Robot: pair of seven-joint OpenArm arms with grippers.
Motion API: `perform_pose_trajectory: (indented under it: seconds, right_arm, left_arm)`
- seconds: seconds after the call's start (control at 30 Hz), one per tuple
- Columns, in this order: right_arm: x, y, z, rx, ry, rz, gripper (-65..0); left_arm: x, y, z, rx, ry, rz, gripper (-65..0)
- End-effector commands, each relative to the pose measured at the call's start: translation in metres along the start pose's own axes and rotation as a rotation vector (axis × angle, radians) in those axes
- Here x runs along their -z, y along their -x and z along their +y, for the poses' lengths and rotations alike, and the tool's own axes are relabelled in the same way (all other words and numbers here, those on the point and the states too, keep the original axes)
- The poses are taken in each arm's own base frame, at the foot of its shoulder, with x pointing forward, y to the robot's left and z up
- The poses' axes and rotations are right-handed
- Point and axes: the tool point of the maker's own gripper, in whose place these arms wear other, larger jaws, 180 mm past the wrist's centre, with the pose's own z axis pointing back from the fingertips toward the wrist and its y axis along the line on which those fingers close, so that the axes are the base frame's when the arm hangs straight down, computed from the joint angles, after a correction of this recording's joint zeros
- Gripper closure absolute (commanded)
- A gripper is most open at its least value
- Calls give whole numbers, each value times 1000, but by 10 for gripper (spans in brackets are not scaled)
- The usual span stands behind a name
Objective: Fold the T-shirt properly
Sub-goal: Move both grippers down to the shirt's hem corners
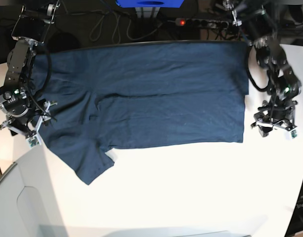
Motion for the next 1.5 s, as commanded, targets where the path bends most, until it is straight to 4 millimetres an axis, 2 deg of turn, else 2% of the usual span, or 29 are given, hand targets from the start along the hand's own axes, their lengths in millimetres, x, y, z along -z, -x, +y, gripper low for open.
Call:
perform_pose_trajectory:
  seconds: [0.0, 0.1, 0.27, 0.53, 0.6, 0.73, 0.8, 0.9, 1.03, 1.1, 1.2, 1.33, 1.47]
  right_arm:
    - [-4, -8, -8, -11, 19, -34, -371]
    - [-5, -1, -6, -12, 14, -20, -371]
    - [-5, -1, -6, -12, 14, -20, -370]
    - [-4, -6, -6, -14, 15, -29, -370]
    - [-5, -15, -11, -9, 24, -48, -370]
    - [4, -24, -19, 17, 21, -53, -370]
    - [10, -28, -22, 34, 14, -49, -370]
    - [18, -38, -29, 56, 8, -55, -370]
    - [17, -51, -36, 63, 16, -78, -370]
    - [18, -55, -32, 48, 9, -84, -370]
    - [19, -62, -24, 18, -7, -89, -370]
    - [19, -61, -23, 16, -8, -87, -370]
    - [19, -61, -23, 16, -8, -89, -370]
  left_arm:
    - [6, -19, -4, -7, 16, -55, -338]
    - [34, -8, -9, -13, 28, -37, -344]
    - [63, 4, -37, 70, 80, -28, -344]
    - [88, 22, -36, 36, 68, 20, -344]
    - [90, 29, -33, 32, 63, 42, -344]
    - [92, 37, -33, 27, 63, 62, -343]
    - [92, 37, -34, 26, 65, 62, -321]
    - [93, 42, -46, 60, 90, 75, -284]
    - [92, 48, -58, 102, 114, 86, -284]
    - [92, 49, -61, 109, 120, 87, -285]
    - [87, 33, -70, 107, 137, 45, -285]
    - [64, 11, -83, 144, 171, -51, -285]
    - [54, 6, -88, 160, 182, -65, -285]
